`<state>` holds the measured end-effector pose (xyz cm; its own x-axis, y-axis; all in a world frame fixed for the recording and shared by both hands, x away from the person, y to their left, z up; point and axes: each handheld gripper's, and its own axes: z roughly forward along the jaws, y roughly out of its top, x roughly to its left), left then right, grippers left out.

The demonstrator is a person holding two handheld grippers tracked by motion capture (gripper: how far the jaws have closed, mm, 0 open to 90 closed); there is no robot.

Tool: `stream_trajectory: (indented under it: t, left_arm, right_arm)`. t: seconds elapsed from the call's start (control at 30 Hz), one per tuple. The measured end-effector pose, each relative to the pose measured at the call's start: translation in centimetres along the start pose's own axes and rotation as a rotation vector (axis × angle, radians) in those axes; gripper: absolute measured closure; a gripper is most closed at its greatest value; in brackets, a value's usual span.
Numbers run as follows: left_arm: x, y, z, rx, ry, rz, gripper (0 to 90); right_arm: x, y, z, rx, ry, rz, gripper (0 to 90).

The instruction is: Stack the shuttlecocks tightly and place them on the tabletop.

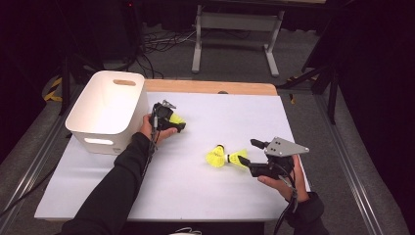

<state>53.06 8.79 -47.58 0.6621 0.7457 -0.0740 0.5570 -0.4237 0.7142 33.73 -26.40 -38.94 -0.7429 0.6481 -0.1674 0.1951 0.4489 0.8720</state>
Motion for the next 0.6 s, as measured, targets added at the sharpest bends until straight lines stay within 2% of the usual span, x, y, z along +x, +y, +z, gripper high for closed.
stream_trajectory:
  t: [0.07,0.13,0.2,0.27,0.33,0.43,0.5,0.57,0.6]
  left_arm:
    - [-0.2,0.0,0.0,0.007,-0.022,0.015,38.3]
    - [-0.4,0.1,-0.1,0.016,-0.056,0.051,41.8]
    - [-0.9,0.2,-0.3,0.022,-0.055,0.086,42.3]
    - [-1.2,0.1,-0.6,0.016,-0.084,0.114,41.5]
    - [-1.8,0.0,-1.1,0.031,-0.082,0.163,41.0]
    - [-2.6,-0.4,-1.8,0.028,-0.091,0.234,38.8]
    - [-2.9,-0.7,-2.4,0.035,-0.113,0.302,41.2]
    - [-3.3,-1.0,-2.8,0.053,-0.124,0.352,40.4]
    - [-3.5,-1.3,-3.0,0.062,-0.151,0.389,39.5]
  right_arm:
    - [0.0,-0.1,0.2,0.003,0.003,-0.003,31.6]
    - [0.1,-0.1,0.3,0.005,0.01,-0.004,31.6]
    - [0.1,-0.2,0.3,0.004,0.013,-0.006,31.5]
    - [0.0,-0.3,0.2,-0.003,0.018,0.001,31.3]
    - [-0.1,-0.3,0.2,-0.004,0.018,0.003,31.2]
    - [-0.1,-0.4,0.2,-0.007,0.027,0.004,30.8]
    - [-0.1,-0.4,0.2,-0.002,0.028,0.005,30.8]
    - [0.0,-0.4,0.3,-0.001,0.033,0.003,30.8]
    - [0.0,-0.4,0.3,-0.001,0.034,0.002,30.8]
